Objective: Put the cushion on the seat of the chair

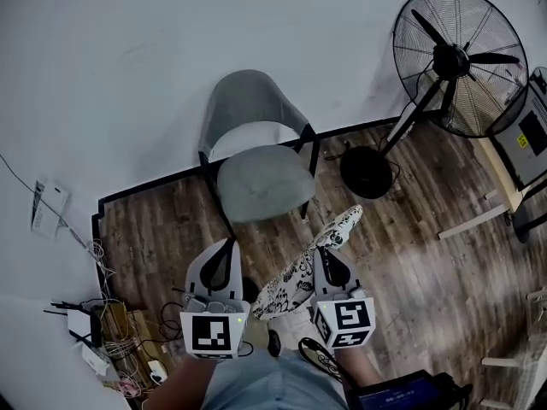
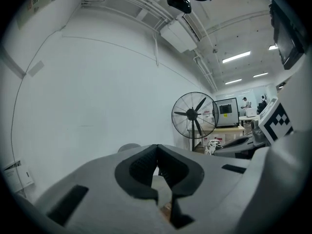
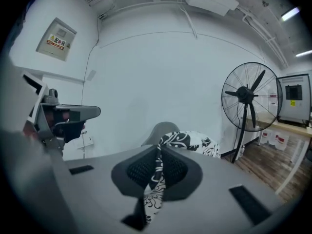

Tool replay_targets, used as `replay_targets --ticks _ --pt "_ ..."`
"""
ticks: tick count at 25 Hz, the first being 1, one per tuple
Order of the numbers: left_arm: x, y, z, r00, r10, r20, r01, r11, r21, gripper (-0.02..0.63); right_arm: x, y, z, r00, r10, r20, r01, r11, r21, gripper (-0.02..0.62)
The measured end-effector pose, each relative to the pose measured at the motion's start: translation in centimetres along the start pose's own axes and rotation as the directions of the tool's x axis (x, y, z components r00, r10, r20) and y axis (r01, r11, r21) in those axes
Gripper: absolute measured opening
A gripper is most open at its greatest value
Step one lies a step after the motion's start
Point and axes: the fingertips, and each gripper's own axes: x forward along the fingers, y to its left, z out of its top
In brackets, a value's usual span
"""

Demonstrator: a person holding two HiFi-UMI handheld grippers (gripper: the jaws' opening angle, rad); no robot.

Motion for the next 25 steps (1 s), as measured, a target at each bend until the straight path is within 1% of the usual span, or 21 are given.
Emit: replay_targets --ticks 7,13,16,21,25 --pt "7.4 3.7 0.7 1.0 0.007 -0.022 -0.008 1.0 -0.018 0.009 7.7 -1.9 2.7 1.0 0.014 -0.024 -0.014 1.0 -0.014 0.017" --pt "11.7 7.2 1.7 0.999 0.009 -0.038 -0.008 1.0 0.018 0.009 13.7 -2.4 6.3 1.0 0.022 0.009 -0.022 0.999 -0.04 0.017" --pt "13.9 8.0 2.2 0.999 0.022 -0.03 -0.021 1.0 0.016 0.009 15.7 -3.1 7.6 0.999 0.033 0.025 -0.032 0.998 -0.045 0.017" --pt "16.8 8.5 2.6 0.998 0.043 -0.042 -0.042 0.999 0.013 0.009 18.8 -4.3 9.5 0.997 0.071 0.032 -0.069 0.996 -0.053 0.017" --pt "19.1 9.4 2.3 0.995 0.094 -0.045 -0.093 0.996 0.018 0.009 21.6 -4.9 9.8 0.992 0.126 0.019 -0.124 0.99 -0.061 0.017"
